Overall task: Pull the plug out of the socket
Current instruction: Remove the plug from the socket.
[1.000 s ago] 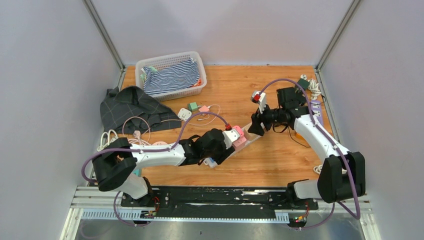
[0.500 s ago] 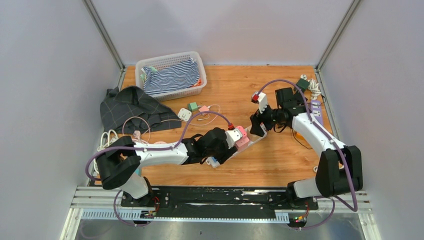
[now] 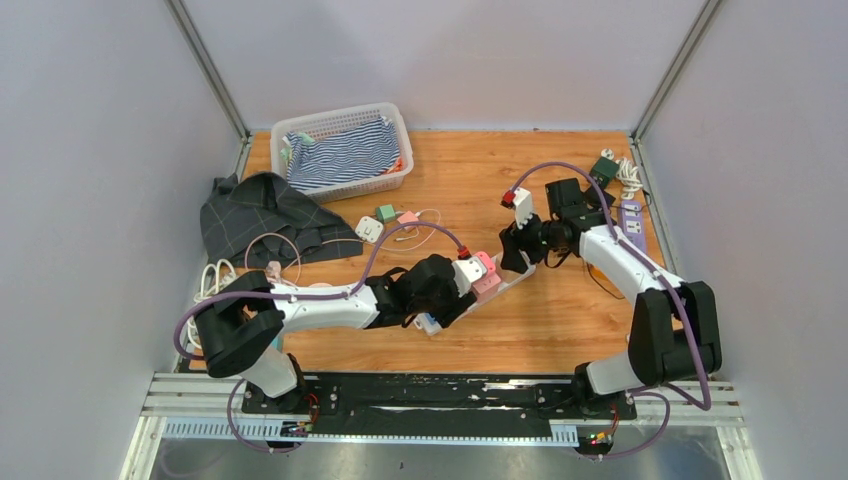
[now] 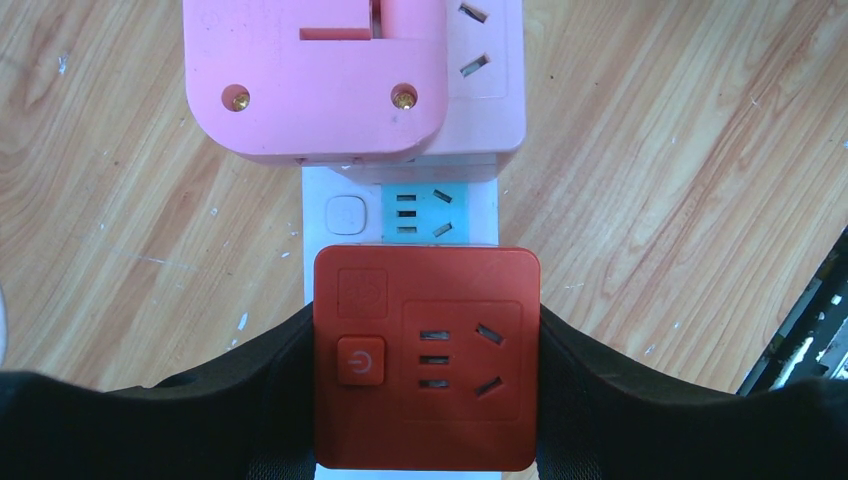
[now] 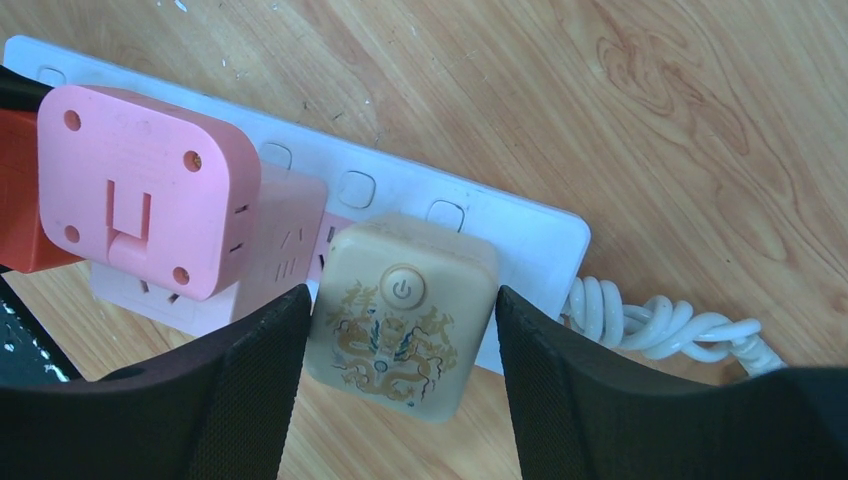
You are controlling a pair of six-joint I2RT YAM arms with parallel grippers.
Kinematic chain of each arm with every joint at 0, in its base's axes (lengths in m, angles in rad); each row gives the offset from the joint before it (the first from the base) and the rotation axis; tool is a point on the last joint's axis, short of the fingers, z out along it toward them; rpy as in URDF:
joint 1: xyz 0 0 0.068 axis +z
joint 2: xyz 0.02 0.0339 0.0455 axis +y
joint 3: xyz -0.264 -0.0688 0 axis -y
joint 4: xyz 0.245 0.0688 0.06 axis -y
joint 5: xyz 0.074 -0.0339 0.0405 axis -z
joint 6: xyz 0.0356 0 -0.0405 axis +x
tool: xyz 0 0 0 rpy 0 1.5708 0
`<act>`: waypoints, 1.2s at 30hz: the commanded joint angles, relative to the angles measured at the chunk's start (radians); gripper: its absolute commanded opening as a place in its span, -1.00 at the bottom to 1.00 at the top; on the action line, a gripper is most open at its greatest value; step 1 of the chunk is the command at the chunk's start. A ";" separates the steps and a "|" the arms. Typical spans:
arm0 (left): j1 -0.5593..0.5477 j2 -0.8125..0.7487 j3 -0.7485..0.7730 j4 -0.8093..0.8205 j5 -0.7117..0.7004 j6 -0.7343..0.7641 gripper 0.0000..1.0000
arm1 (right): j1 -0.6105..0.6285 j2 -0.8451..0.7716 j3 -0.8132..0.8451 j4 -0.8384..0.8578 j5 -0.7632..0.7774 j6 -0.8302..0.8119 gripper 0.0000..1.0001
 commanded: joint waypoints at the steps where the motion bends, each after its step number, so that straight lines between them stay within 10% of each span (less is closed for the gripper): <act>1: -0.016 0.046 -0.005 -0.054 0.054 0.022 -0.67 | 0.012 0.036 -0.016 0.016 0.062 0.049 0.34; 22: -0.016 0.034 0.010 -0.054 -0.068 -0.025 -0.84 | 0.060 0.029 -0.019 -0.012 0.162 0.047 0.24; 28: -0.015 0.029 -0.003 -0.054 -0.061 -0.009 -0.85 | 0.033 -0.069 0.010 -0.040 0.042 0.086 0.99; 36: -0.016 0.018 -0.019 -0.054 -0.034 0.020 -0.85 | -0.052 -0.158 0.007 -0.043 -0.056 0.015 1.00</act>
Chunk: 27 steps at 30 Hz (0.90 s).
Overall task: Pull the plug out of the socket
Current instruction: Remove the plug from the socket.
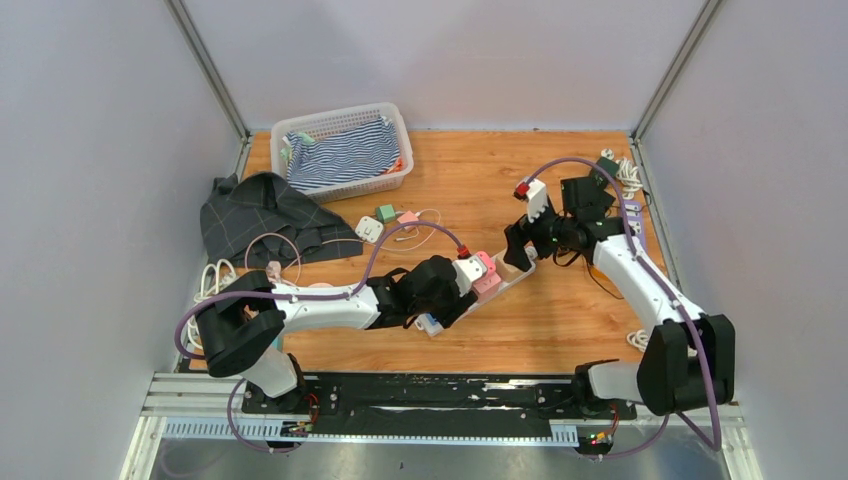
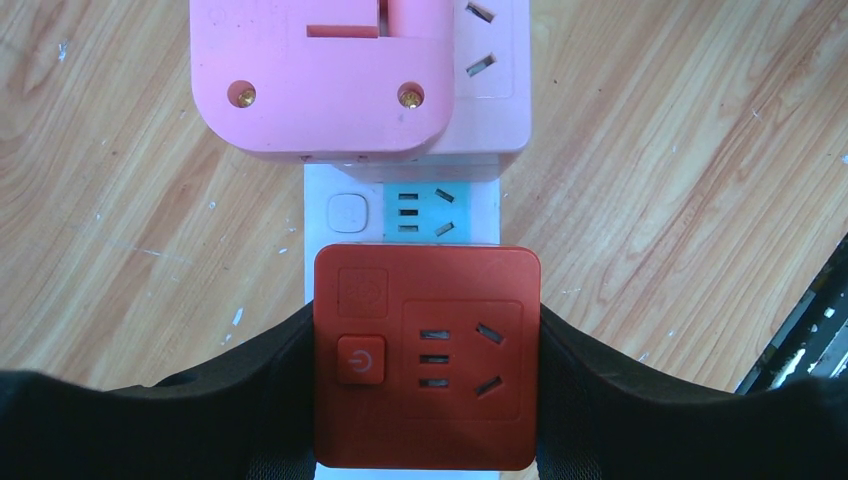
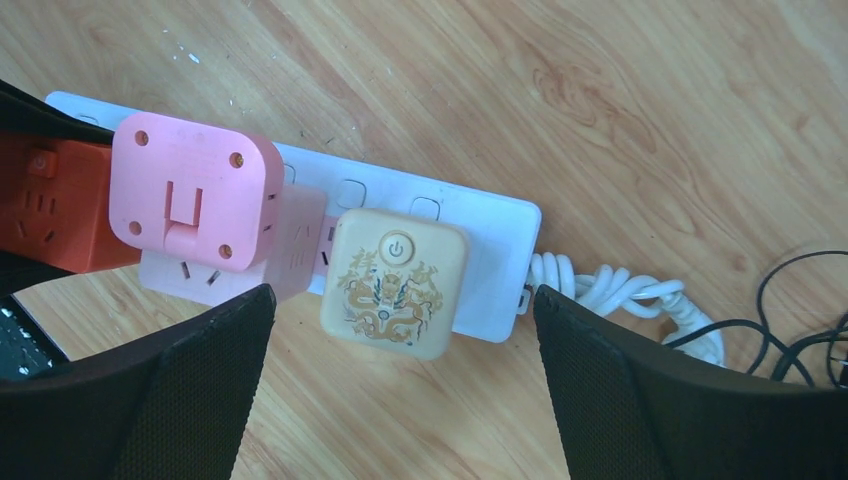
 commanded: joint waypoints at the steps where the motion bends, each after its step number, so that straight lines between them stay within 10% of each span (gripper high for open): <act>1: -0.007 0.008 -0.025 -0.054 0.014 0.065 -0.85 | -0.049 -0.049 0.005 -0.034 -0.112 -0.062 1.00; 7: -0.008 0.000 -0.028 -0.053 0.039 0.100 -0.85 | -0.110 -0.015 0.010 -0.044 -0.287 -0.005 0.94; 15: -0.008 -0.002 -0.033 -0.054 0.049 0.112 -0.86 | -0.166 0.148 0.069 -0.139 -0.370 -0.008 0.23; 27: -0.008 -0.002 -0.035 -0.054 0.055 0.113 -0.86 | -0.170 0.174 0.073 -0.140 -0.309 -0.025 0.53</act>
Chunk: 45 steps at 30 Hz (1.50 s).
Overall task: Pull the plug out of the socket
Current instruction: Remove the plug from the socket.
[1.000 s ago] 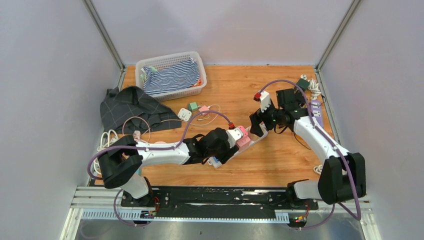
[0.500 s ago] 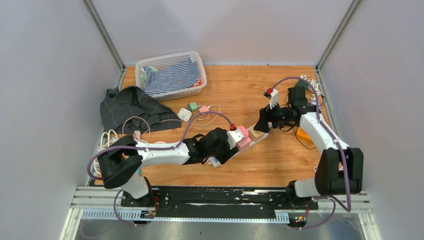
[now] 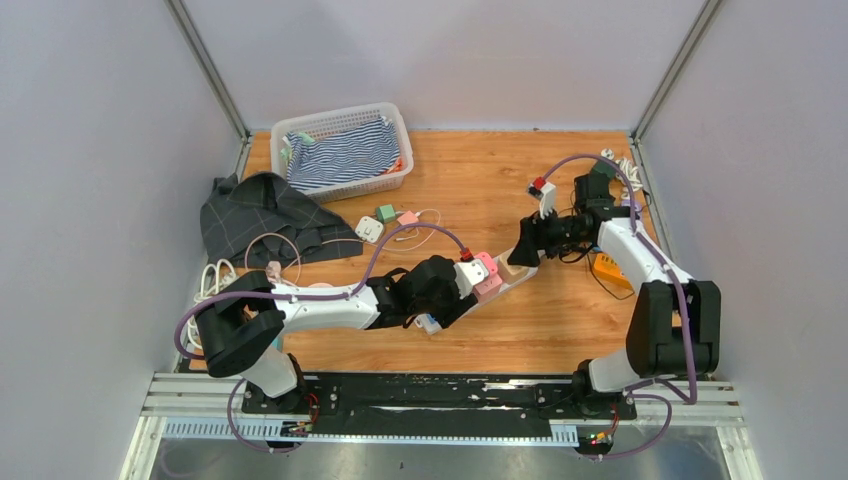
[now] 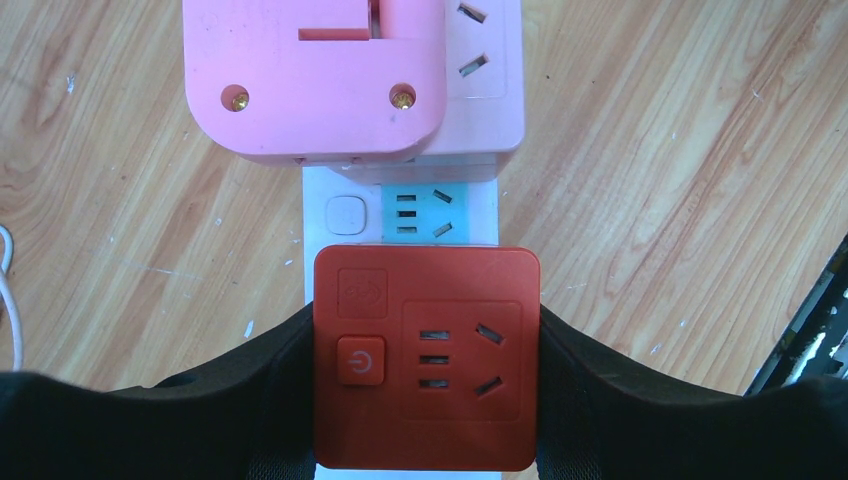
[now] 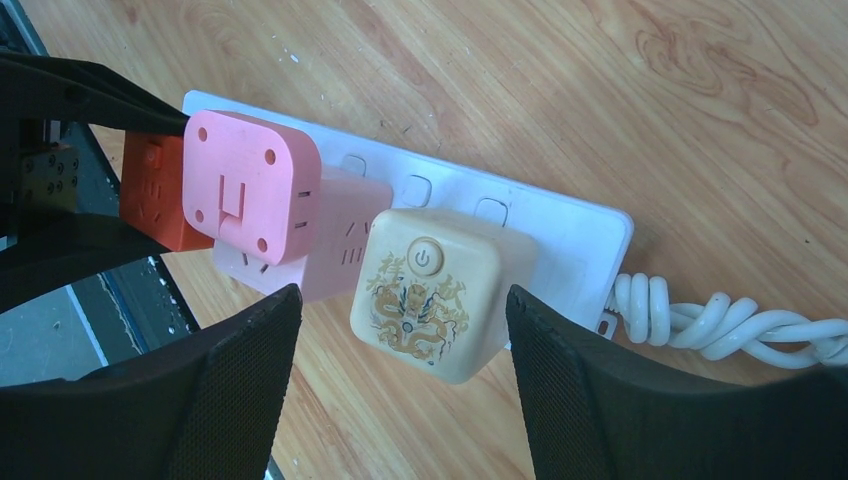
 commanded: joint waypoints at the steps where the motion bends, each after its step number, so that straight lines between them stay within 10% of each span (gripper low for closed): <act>1: -0.008 0.001 -0.032 -0.059 0.027 0.037 -0.86 | -0.013 0.036 0.025 -0.036 0.027 -0.009 0.53; 39: -0.052 0.006 -0.031 -0.010 -0.179 0.080 -1.00 | -0.011 0.217 0.057 -0.121 0.127 -0.053 0.01; 45: 0.087 -0.006 -0.042 0.009 0.119 -0.133 -1.00 | -0.011 0.219 0.058 -0.124 0.143 -0.049 -0.01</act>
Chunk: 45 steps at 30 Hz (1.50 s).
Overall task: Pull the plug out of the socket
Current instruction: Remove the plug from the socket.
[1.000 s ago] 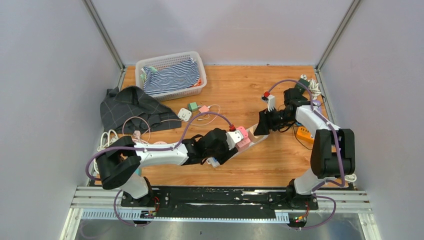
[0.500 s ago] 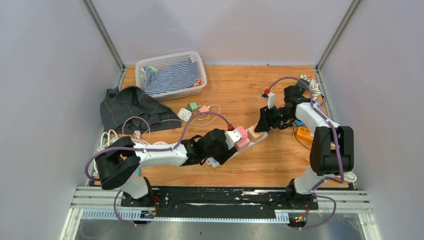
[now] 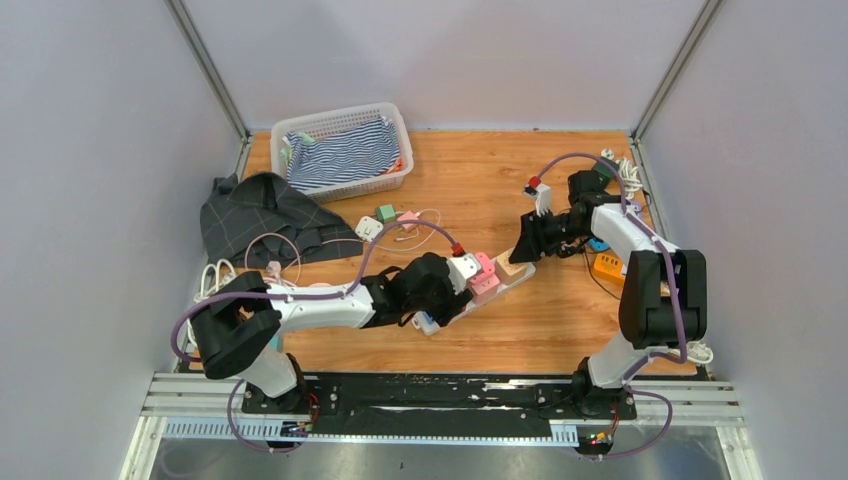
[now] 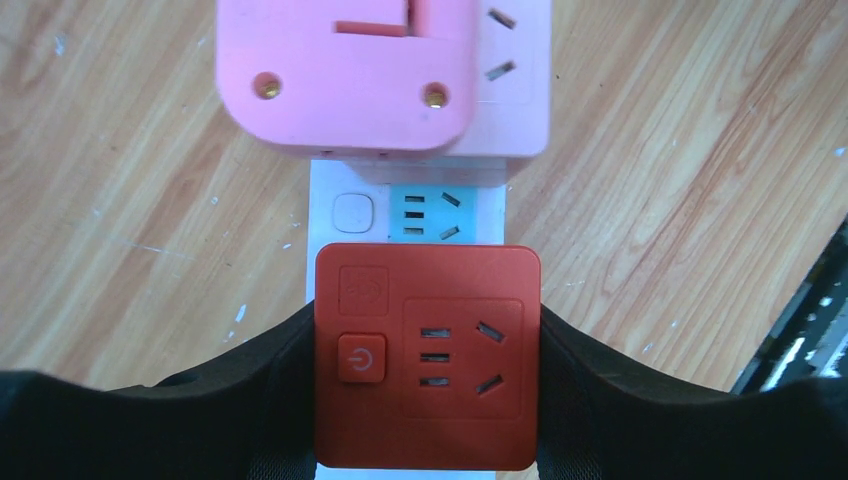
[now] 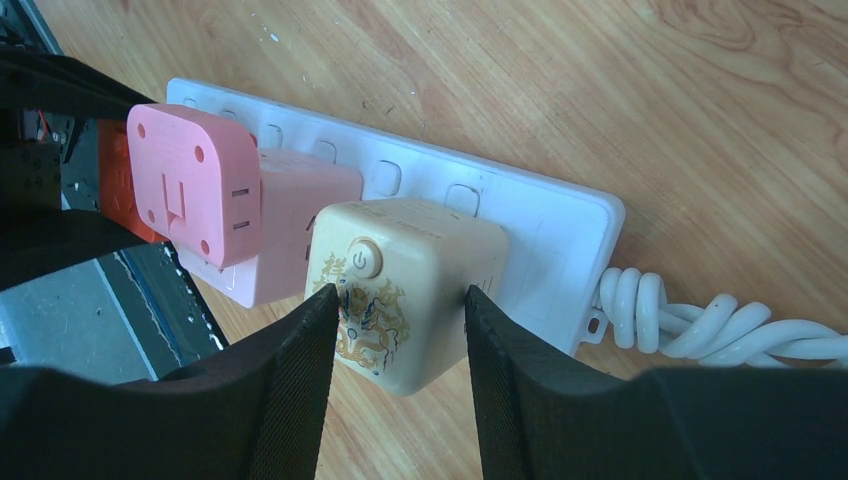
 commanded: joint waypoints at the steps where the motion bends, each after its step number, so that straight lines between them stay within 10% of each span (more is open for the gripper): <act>1: 0.079 0.019 -0.011 -0.014 0.143 -0.095 -1.00 | -0.005 0.047 -0.026 -0.043 0.136 -0.033 -0.01; 10: -0.035 0.015 -0.016 -0.019 -0.072 0.108 -1.00 | -0.005 0.058 -0.023 -0.045 0.142 -0.032 -0.03; 21: 0.038 0.026 -0.003 -0.014 0.140 -0.015 -1.00 | -0.004 0.058 -0.023 -0.045 0.148 -0.030 -0.03; 45: 0.091 0.004 -0.036 0.020 0.134 -0.081 -1.00 | -0.005 0.064 -0.021 -0.046 0.149 -0.029 -0.04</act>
